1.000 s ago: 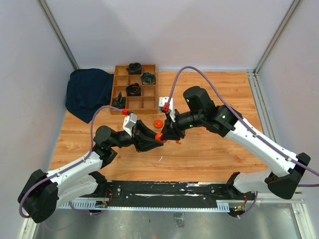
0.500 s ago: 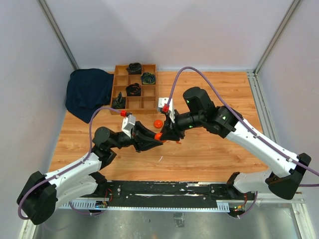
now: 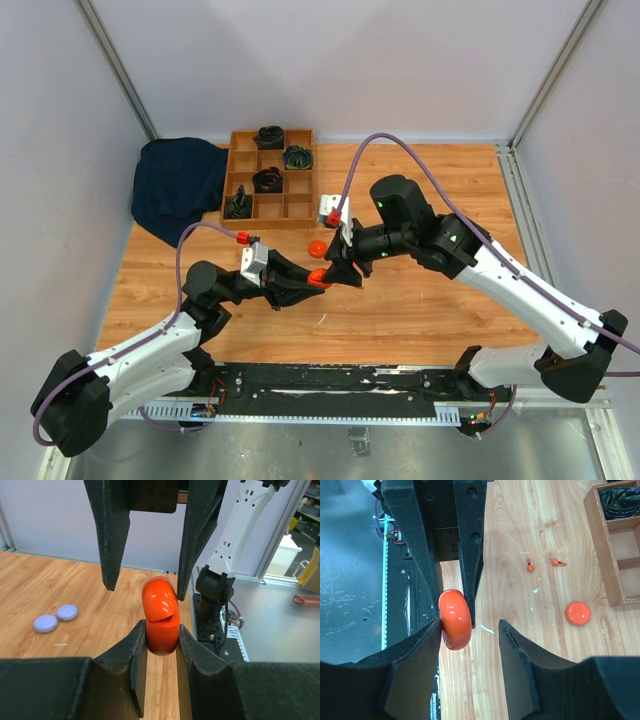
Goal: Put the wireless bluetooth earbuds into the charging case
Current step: Open the charging case.
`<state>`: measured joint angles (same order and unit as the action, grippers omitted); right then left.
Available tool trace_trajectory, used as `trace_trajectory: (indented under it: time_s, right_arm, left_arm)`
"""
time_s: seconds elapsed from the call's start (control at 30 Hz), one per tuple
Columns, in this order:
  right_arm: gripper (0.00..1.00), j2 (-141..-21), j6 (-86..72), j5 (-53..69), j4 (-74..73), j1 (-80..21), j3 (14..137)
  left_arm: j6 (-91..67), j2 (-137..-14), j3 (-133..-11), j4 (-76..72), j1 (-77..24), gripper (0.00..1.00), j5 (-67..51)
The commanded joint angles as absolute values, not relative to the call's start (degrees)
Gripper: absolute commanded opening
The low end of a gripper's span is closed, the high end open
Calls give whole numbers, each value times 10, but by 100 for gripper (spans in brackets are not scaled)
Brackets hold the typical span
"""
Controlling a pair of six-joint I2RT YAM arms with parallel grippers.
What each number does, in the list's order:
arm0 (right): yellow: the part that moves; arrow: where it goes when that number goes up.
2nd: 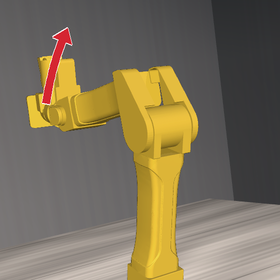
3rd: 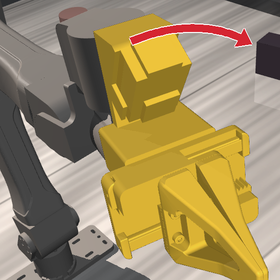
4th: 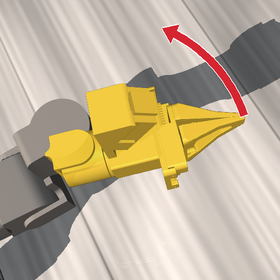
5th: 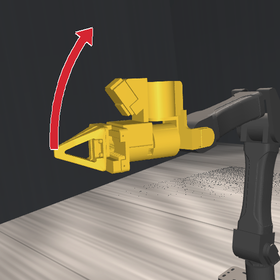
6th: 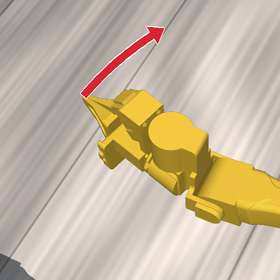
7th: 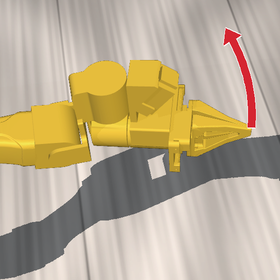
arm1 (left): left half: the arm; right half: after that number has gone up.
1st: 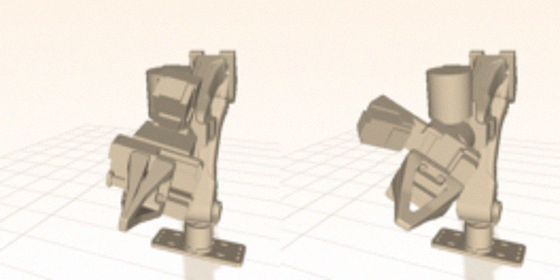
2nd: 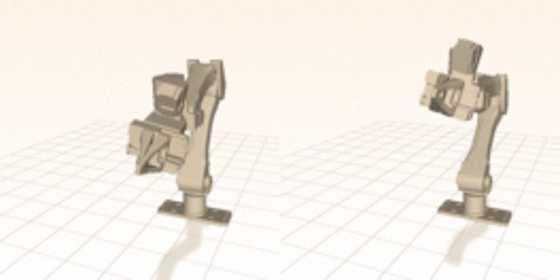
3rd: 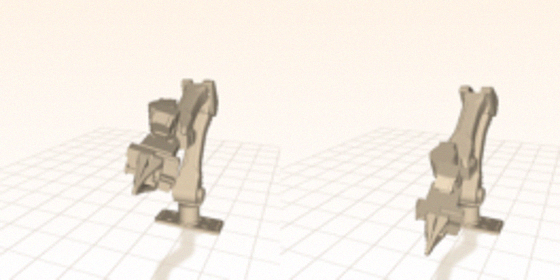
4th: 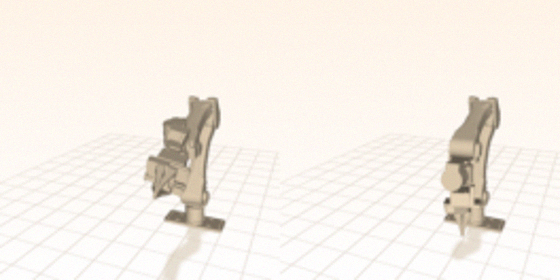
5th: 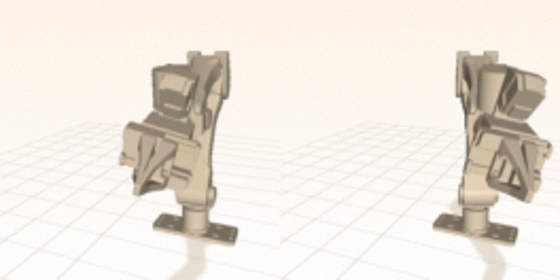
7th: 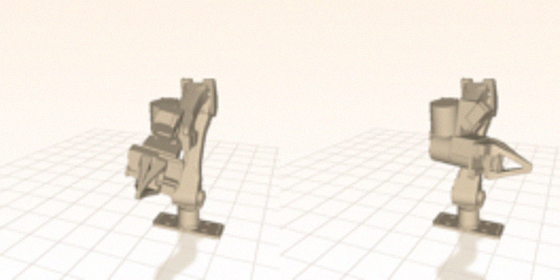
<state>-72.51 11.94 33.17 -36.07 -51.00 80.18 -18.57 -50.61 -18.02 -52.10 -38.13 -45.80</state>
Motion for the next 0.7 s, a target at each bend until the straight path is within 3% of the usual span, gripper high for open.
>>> trace_trajectory:
  time_s: [0.0,0.4,0.67]
  right_arm:
    - [50,-710,127,287,-352,-512,805]
    - [57,-713,111,260,-347,-512,807]
    - [64,-700,93,205,-346,-506,780]
  left_arm:
    - [-169,-495,-175,-547,-391,0,-483]
    - [-155,-490,-159,-547,-392,0,-466]
    - [-122,-483,-90,-586,-392,0,-349]
